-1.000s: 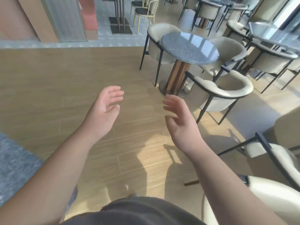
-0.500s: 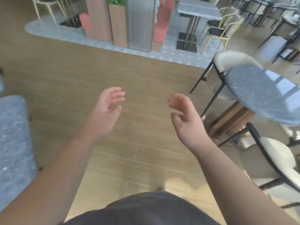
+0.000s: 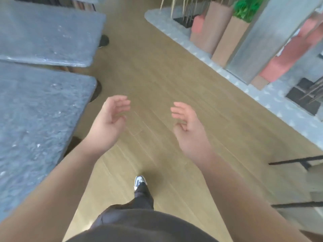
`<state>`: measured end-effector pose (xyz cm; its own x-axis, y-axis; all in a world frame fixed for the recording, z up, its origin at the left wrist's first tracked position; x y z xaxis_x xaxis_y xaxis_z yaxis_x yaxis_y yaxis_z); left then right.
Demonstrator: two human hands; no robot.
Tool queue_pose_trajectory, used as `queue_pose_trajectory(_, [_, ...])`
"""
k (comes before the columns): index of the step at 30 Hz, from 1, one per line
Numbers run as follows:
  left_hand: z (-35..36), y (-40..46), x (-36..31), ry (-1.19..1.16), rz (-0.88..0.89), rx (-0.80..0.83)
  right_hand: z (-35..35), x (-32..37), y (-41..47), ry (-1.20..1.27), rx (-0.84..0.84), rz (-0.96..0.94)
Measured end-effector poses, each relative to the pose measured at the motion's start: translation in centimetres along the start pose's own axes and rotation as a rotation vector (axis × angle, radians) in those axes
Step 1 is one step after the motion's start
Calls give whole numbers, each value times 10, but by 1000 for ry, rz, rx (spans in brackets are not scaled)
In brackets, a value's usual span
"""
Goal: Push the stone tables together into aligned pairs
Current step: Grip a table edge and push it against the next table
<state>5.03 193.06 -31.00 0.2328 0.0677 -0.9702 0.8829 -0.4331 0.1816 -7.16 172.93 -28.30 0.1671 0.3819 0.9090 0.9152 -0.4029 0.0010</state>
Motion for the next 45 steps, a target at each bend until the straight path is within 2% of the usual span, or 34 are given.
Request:
queue_pose_trajectory(7, [-67,122,51,55,-128,-224,61,5,179,-10,196,-14])
queue_pose_trajectory(12, [-107,186,67,113,-188,-364,102,11,276,-7,307,-52])
queue_pose_trajectory(18, [-126,227,101,122,-267,-523,154,-3,378,25,491,-95])
queue_pose_trajectory(21, [-139,245,123,97,-305,-672,181,-2,429,15,606,-164])
queue_pose_trajectory(27, [-140,266,159,38,-409,-1019,226,1,496,-61,948,-287])
queue_pose_trajectory(31, [-123,273,188,-61,-517,-1156,255,-11,529,-120,1083,-295])
queue_pose_trajectory(34, [-110,263,212,-214,-595,-1296,290,-30,545,-119,1158,-151])
queue_pose_trajectory(37, [-96,250,252,-456,-645,-1462,328,-59,554,-78,1217,122])
queue_pose_trajectory(41, [-77,252,322,-1009,-566,-1644,379,-104,553,-2,1205,630])
queue_pose_trajectory(45, [-82,259,378,-1393,-460,-1780,431,-133,545,16,1162,914])
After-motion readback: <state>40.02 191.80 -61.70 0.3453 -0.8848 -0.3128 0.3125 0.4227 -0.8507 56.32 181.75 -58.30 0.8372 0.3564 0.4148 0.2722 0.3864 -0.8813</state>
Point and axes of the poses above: each hand's wrist, its own y-axis towards the middle knuckle, its own z-axis out of the palm, x = y × z, the point moved 10 cm from there along y, towards the middle knuckle, and after that the axes turned 2 degrees about z, right-handed, at the moved point
